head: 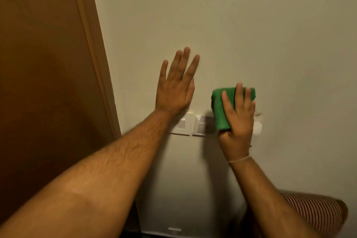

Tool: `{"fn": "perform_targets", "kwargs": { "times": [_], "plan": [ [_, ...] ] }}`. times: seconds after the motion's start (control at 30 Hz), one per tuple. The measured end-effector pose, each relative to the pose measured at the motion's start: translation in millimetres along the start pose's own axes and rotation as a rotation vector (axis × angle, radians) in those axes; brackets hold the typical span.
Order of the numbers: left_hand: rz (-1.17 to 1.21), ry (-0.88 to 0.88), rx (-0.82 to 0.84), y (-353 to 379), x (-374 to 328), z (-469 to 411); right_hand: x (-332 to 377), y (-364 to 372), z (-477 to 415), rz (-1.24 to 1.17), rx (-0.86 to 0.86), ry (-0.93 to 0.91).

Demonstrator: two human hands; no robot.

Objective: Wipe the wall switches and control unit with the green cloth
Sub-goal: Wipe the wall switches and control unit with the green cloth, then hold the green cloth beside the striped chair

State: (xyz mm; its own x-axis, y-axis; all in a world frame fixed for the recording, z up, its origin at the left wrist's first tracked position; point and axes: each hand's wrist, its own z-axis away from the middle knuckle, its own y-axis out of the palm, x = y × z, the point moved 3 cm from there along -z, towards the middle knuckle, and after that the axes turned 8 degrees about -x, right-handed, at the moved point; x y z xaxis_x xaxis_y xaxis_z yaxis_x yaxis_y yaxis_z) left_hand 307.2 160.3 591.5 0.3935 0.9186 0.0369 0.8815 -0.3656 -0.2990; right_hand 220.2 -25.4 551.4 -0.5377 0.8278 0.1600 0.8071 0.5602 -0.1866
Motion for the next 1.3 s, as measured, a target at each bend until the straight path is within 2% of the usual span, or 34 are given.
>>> {"fn": "perform_targets", "kwargs": {
  "times": [0.13,0.27,0.4,0.53,0.67,0.87,1.07,1.17,1.3],
  "plan": [
    [-0.023,-0.132,-0.013,-28,-8,-17,0,-29,-91,0.081,-0.109,-0.135],
    [-0.049,-0.141,-0.051,-57,-21,-64,3,-51,-148,0.162,-0.189,-0.246],
    [-0.024,-0.168,-0.08,-76,-44,-94,3,-65,-163,0.209,-0.201,-0.276],
    [0.037,-0.155,-0.007,-76,-81,-80,-9,-80,-138,0.245,-0.155,-0.248],
    [0.095,-0.17,0.141,-56,-122,-27,-44,-97,-76,0.288,-0.003,-0.155],
    [0.196,-0.143,0.387,-15,-196,98,-103,-124,58,0.331,0.35,0.039],
    [0.271,-0.144,0.725,7,-273,267,-148,-169,224,0.326,0.647,0.241],
    [0.27,-0.178,0.842,4,-290,342,-155,-197,308,0.29,0.772,0.364],
    [0.268,-0.145,1.04,-3,-312,456,-168,-233,444,0.301,1.067,0.537]
  ]
}}
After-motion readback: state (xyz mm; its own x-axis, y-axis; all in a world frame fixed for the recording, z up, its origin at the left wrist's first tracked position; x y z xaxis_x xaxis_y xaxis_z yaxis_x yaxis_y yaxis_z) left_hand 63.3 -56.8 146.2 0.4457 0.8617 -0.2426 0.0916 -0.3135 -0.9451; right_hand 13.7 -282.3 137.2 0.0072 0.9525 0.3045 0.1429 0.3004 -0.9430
